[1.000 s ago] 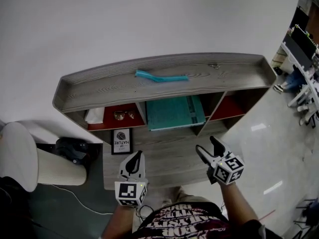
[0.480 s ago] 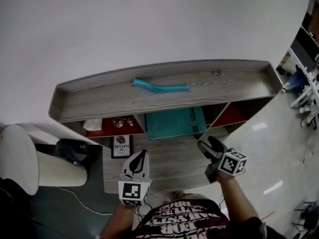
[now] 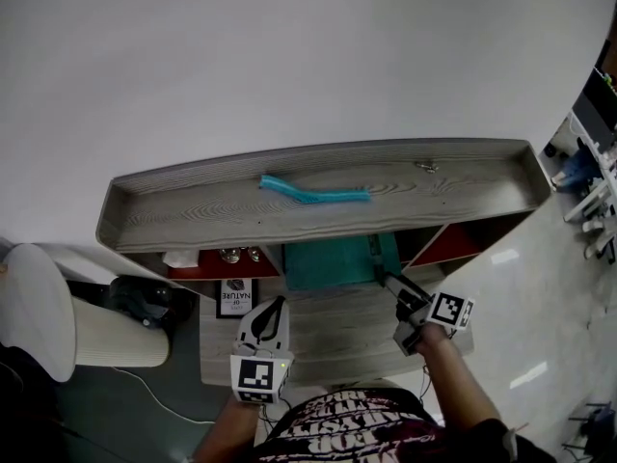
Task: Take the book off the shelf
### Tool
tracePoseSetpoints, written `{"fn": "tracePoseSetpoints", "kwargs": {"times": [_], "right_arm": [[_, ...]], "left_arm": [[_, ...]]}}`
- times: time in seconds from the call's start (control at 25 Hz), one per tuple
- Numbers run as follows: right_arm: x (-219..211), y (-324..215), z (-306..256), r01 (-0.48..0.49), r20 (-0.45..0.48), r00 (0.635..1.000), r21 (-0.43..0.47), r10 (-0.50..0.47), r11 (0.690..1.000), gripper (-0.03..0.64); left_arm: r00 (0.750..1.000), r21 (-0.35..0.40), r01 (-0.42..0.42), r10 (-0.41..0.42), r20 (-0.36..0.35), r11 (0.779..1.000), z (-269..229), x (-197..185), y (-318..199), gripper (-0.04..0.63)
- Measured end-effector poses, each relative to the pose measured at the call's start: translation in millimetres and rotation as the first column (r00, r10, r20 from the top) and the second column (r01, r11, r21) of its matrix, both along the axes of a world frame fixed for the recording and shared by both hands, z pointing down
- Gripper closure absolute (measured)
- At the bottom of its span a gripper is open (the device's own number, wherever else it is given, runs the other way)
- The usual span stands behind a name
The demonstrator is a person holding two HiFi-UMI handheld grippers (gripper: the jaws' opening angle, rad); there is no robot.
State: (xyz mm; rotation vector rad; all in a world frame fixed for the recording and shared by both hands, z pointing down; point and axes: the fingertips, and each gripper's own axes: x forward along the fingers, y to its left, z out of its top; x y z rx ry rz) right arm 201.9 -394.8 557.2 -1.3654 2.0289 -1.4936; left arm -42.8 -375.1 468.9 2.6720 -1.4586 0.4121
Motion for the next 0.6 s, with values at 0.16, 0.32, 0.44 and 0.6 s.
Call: {"fn": "tracePoseSetpoints", "kwargs": {"times": [0.16,0.32,0.44,0.6], "right_arm": [[-11.5,-12.5,5.1,0.02,0.112,0.994,-0.005,-0.019,1.0,0.202],[-19.7,-23.5,3.7,-0.003,0.163,0.987,0.001,0.003,1.0,0.31],[-25.6,-28.0,2.1,-0.022,0.239,0.971,0.007,0.02,1.0,0.368],[-28.7,-26.3,-2.6,-0.042,0.27,0.962,0.008,0.038,0.999,0.408]], "left_arm": [[1.0,-0.009,0.023,-0.023,0.01,1.0,3.5,-6.9,-1.0,0.589],[0.999,-0.008,0.032,-0.032,0.014,0.999,4.4,-11.8,-2.8,0.589],[0.999,-0.009,0.036,-0.036,0.023,0.999,6.1,-15.7,2.1,0.589],[0.999,-0.005,0.043,-0.043,0.029,0.999,5.4,-21.9,10.7,0.589]]}}
